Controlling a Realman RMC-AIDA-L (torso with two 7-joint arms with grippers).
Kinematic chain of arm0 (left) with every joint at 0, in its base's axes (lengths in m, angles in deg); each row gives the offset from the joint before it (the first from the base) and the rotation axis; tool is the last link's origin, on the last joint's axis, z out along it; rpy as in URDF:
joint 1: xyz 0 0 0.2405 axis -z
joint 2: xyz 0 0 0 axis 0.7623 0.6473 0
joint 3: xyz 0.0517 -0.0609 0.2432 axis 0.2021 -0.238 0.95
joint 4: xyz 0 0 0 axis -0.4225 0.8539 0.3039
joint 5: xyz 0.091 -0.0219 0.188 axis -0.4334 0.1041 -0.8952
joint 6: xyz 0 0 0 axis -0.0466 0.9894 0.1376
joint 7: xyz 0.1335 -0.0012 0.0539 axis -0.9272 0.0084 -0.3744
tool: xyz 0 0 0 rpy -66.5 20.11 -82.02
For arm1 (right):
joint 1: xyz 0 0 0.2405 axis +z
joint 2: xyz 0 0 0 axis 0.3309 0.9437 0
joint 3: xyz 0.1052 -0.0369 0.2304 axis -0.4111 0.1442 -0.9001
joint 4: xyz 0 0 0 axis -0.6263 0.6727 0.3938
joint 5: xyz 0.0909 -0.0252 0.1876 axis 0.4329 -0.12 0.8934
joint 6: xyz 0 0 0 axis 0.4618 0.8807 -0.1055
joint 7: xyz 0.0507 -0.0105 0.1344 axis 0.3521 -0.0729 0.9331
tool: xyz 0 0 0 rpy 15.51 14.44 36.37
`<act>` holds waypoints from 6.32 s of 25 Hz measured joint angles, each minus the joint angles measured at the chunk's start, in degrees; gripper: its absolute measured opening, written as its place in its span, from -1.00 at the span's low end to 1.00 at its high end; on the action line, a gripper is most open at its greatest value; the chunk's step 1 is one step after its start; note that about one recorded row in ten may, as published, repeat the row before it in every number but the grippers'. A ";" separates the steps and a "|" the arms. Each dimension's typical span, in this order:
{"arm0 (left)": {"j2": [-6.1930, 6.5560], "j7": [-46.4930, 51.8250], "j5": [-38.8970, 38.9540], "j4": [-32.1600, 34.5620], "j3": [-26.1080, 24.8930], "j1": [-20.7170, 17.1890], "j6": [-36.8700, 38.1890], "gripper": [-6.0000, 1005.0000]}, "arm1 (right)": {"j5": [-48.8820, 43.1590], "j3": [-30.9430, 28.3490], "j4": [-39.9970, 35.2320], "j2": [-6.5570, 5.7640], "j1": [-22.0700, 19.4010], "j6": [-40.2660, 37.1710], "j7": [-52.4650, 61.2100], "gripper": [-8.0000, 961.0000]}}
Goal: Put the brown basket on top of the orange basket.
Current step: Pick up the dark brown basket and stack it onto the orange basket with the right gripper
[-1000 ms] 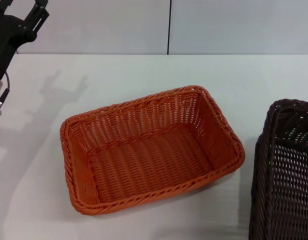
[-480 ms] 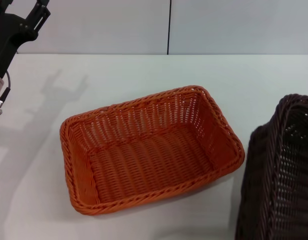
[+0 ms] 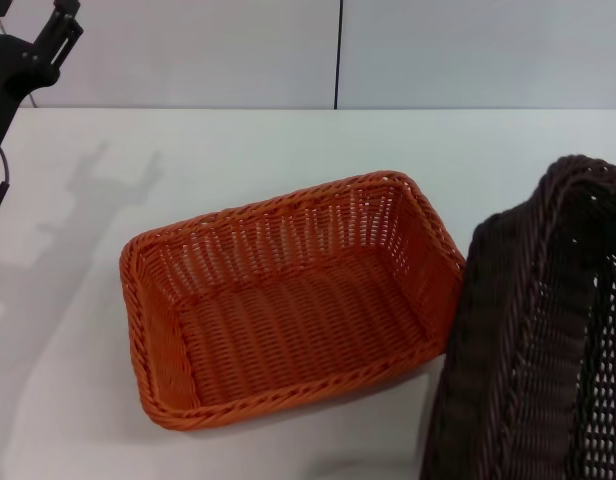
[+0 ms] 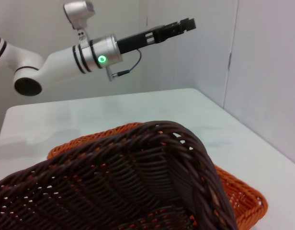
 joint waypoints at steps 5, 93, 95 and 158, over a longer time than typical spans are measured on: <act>0.01 0.20 0.19 0.29 0.00 -0.42 0.45 0.66 | 2.71 0.12 1.17 0.15 0.03 0.71 -0.14 -0.66; 0.04 -0.38 3.71 -0.29 -1.47 0.98 0.79 0.66 | 34.51 -2.30 16.27 8.36 -3.70 13.06 -9.41 -0.66; 0.08 -0.38 3.71 -0.29 -1.45 1.01 0.74 0.66 | 35.27 -2.30 17.04 8.70 -4.01 13.84 -10.10 -0.66; -0.42 0.40 5.47 -4.47 -5.00 0.85 7.05 0.66 | 47.33 -2.26 32.15 12.21 -6.23 19.35 -22.35 -0.66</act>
